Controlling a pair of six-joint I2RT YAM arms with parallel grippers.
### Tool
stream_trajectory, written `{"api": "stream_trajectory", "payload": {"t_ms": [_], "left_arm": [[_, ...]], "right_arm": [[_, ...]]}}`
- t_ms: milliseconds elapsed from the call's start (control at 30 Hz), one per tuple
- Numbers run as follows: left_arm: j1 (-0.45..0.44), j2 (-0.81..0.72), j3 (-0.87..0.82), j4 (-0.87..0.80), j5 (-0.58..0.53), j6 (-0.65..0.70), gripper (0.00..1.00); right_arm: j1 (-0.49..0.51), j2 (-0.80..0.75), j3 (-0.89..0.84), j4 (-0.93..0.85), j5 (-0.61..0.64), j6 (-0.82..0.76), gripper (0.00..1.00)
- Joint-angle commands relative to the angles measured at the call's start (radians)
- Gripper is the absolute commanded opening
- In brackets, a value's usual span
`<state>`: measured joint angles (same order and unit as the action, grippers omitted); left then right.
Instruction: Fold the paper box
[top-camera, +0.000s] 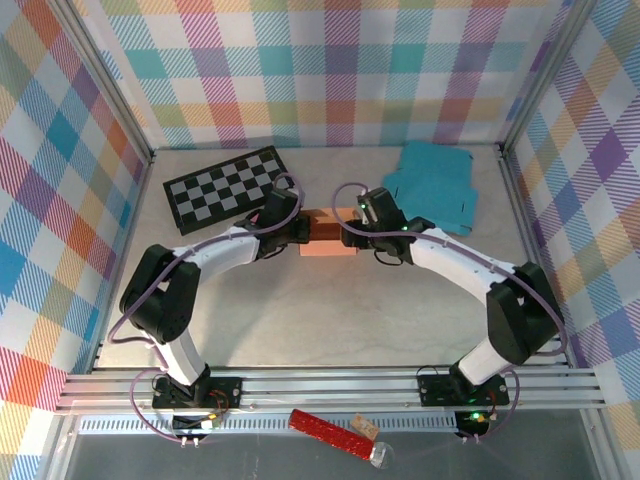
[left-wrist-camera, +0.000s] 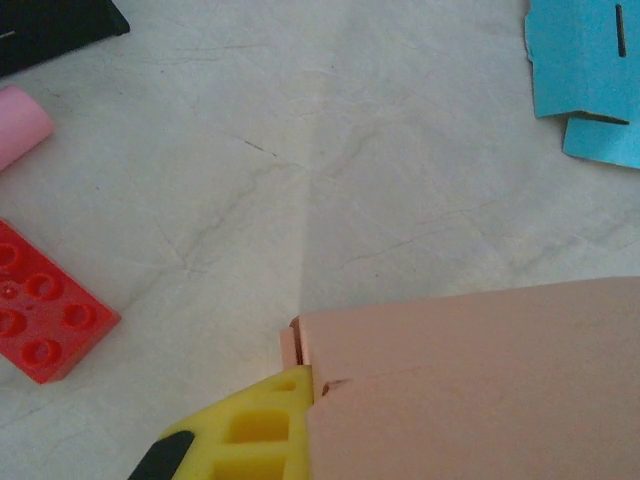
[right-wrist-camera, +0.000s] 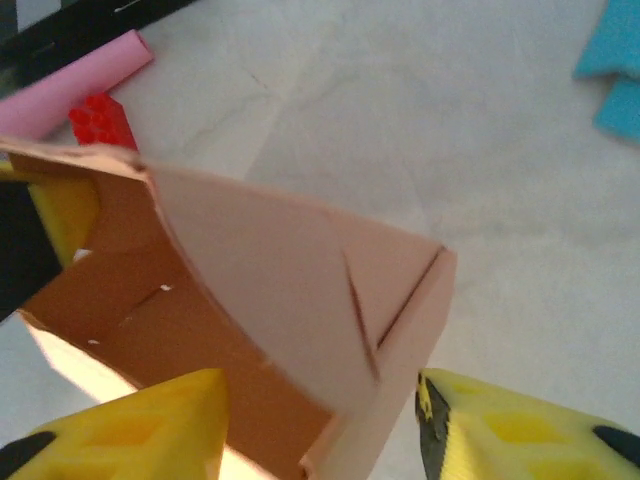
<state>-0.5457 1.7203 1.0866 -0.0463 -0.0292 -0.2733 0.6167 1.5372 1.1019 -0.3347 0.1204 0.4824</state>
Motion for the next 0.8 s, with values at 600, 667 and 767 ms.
{"api": "stream_trajectory", "payload": {"t_ms": [600, 667, 767], "left_arm": [[-0.088, -0.091, -0.116, 0.114, -0.158, 0.01, 0.0], [-0.099, -0.099, -0.13, 0.121, -0.17, 0.011, 0.0], [-0.114, -0.112, -0.15, 0.126, -0.182, 0.014, 0.0]], "right_arm": [[-0.273, -0.01, 0.34, -0.525, -0.506, 0.612, 0.9], [-0.297, 0.057, 0.354, -0.514, -0.563, 0.621, 0.89], [-0.317, 0.134, 0.369, -0.493, -0.628, 0.632, 0.89]]}}
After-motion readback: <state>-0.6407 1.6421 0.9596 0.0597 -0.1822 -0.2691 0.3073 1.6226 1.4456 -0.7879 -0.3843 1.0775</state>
